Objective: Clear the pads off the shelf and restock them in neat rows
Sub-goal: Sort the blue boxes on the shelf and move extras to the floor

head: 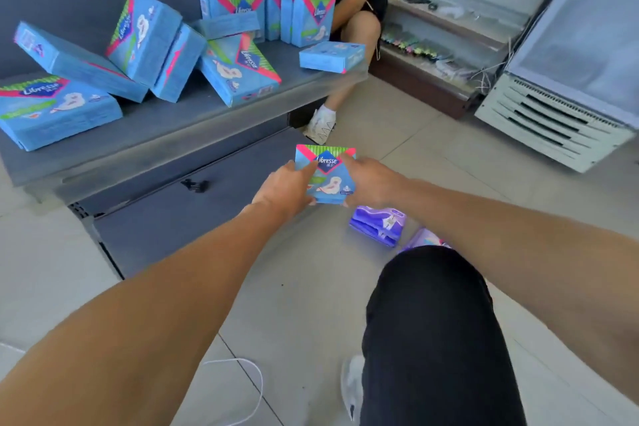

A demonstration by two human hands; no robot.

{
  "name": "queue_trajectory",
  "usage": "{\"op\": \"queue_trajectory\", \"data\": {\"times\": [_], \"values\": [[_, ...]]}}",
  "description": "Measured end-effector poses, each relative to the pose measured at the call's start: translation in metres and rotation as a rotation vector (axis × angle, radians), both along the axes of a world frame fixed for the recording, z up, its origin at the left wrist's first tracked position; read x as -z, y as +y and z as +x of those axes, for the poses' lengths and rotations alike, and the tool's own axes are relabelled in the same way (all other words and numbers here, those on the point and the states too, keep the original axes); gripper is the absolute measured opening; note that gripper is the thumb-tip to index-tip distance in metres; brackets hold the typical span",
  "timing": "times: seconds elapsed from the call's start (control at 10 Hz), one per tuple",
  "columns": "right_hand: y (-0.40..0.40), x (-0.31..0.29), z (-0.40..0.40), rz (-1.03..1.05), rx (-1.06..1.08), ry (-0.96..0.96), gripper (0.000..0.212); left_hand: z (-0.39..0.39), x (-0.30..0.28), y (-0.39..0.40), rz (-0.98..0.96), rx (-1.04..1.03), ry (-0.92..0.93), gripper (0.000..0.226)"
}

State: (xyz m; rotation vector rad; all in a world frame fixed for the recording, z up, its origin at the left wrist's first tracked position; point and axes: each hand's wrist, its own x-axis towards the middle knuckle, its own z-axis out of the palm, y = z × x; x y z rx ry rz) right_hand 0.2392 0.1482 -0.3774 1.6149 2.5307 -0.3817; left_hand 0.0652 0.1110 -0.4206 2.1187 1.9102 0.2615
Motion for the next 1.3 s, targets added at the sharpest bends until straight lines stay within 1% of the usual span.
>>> {"op": "queue_trajectory", "data": {"times": [0.1,0.2,0.4,0.5,0.7,0.8,0.9,1.0,1.1,1.2,1.3], "values": [[0.010,0.032,0.031,-0.020,0.080,0.056,0.082,0.025,0.025,0.026,-0.056,0.072,-0.028,0.072],[0.034,0.101,0.058,-0.042,0.186,0.119,0.084,0.047,0.076,0.068,-0.087,0.144,-0.030,0.068],[0.053,0.236,0.087,-0.188,0.377,0.158,0.090,0.087,0.200,0.109,-0.270,0.228,-0.066,0.076],[0.053,0.295,0.098,-0.226,0.441,0.182,0.090,0.100,0.250,0.114,-0.302,0.246,-0.063,0.067],[0.058,0.371,0.110,-0.232,0.587,0.245,0.091,0.122,0.334,0.141,-0.375,0.314,-0.074,0.072],[0.060,0.395,0.115,-0.259,0.626,0.228,0.088,0.132,0.352,0.145,-0.408,0.316,-0.064,0.065],[0.056,0.410,0.116,-0.297,0.614,0.193,0.084,0.133,0.371,0.140,-0.436,0.245,-0.172,0.058],[0.052,0.412,0.116,-0.293,0.610,0.178,0.083,0.136,0.377,0.137,-0.418,0.251,-0.159,0.057],[0.056,0.404,0.115,-0.342,0.617,0.147,0.082,0.142,0.363,0.137,-0.421,0.233,-0.136,0.054],[0.060,0.380,0.112,-0.358,0.571,0.086,0.079,0.146,0.333,0.136,-0.411,0.253,-0.044,0.061],[0.063,0.336,0.111,-0.353,0.510,0.068,0.071,0.139,0.285,0.131,-0.363,0.300,0.073,0.058]]}}
